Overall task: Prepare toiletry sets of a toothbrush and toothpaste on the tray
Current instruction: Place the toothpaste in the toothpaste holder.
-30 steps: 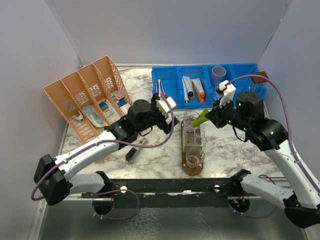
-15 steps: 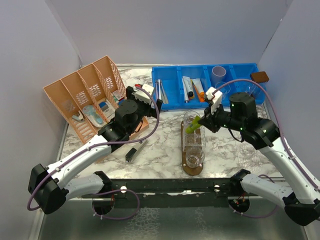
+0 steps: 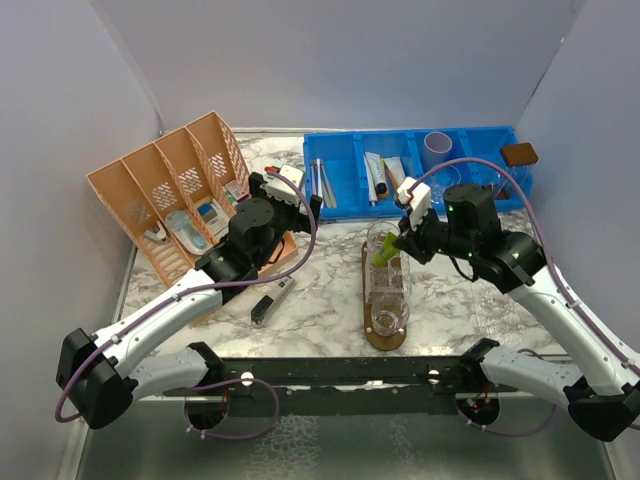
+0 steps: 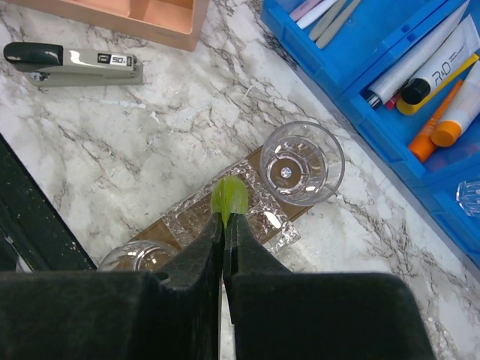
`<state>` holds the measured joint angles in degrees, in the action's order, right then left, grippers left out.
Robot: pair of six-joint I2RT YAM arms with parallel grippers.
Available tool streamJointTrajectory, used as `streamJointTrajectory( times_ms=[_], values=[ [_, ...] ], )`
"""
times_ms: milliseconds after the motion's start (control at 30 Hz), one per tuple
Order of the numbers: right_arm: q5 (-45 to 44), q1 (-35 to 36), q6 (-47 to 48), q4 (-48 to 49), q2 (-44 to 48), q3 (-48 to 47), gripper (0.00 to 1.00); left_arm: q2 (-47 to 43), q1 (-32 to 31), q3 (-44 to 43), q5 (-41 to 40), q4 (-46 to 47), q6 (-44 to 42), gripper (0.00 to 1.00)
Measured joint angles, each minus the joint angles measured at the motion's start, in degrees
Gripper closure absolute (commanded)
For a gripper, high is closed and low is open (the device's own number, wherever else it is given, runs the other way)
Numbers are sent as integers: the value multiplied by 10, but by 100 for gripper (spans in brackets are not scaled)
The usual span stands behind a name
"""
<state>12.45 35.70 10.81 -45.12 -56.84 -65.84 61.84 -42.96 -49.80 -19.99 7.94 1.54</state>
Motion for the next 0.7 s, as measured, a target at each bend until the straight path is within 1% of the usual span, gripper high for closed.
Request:
streamJointTrajectory(
  times_ms=[233,700],
  values=[
    [-21,6,5,0,-20,0,99,0,2,0,0,-1,5,1],
    [-28,15,15,7,-29,28,99,0,3,0,0,-9,12,1]
  ],
)
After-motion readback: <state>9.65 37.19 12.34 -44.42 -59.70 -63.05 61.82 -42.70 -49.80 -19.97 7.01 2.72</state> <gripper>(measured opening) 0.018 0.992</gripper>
